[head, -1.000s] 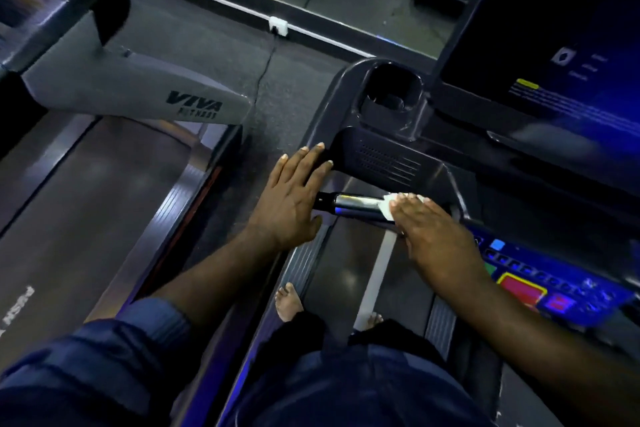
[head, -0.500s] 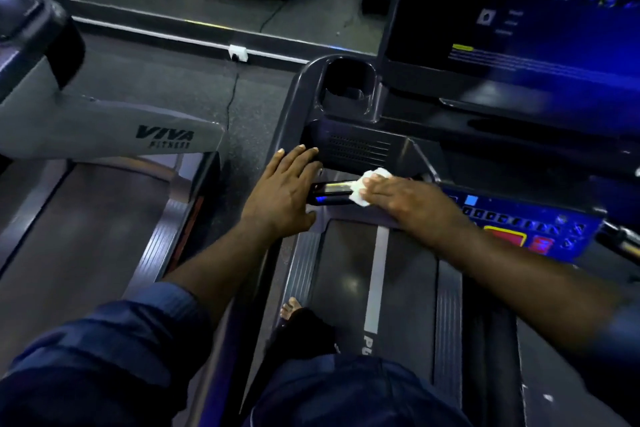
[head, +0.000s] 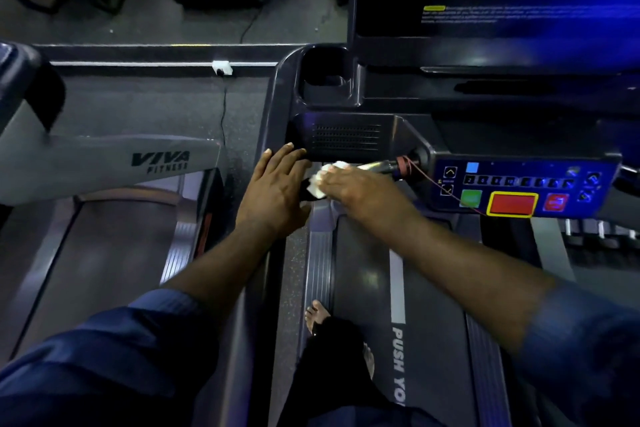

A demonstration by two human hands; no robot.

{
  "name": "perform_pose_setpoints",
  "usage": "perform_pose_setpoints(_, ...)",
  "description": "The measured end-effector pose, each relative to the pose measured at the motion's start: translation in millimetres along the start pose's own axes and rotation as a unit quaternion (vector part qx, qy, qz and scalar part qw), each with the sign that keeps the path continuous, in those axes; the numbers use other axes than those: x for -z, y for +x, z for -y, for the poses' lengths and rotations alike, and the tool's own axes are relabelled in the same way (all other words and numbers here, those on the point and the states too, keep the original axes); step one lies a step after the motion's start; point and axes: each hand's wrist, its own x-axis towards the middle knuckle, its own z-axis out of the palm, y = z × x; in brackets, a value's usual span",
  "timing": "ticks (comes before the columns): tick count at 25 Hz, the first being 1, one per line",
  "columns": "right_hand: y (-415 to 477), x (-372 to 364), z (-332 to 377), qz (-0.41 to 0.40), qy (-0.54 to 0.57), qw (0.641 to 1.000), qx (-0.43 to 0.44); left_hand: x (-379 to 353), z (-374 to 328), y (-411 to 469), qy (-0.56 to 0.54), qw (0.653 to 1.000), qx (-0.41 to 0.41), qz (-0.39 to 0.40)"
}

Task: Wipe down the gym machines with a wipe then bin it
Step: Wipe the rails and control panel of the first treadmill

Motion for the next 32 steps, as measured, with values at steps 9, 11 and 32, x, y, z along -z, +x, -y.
perform_pose_setpoints(9,-21,-9,0,-0.119,-0.021,0.975,-0.186,2,2,1,0.006,1.0,-0.003,0.006)
perform_pose_setpoints(11,-19,-11,2,-0.132,-0.023,0.976,-0.171,2,0,1,0.005,1.0,-0.006,0.006)
perform_pose_setpoints(32,24,-51,66,-0.529,0.418,0.481,-0.56,2,-2,2,0.029,0.999,0.008,0.013)
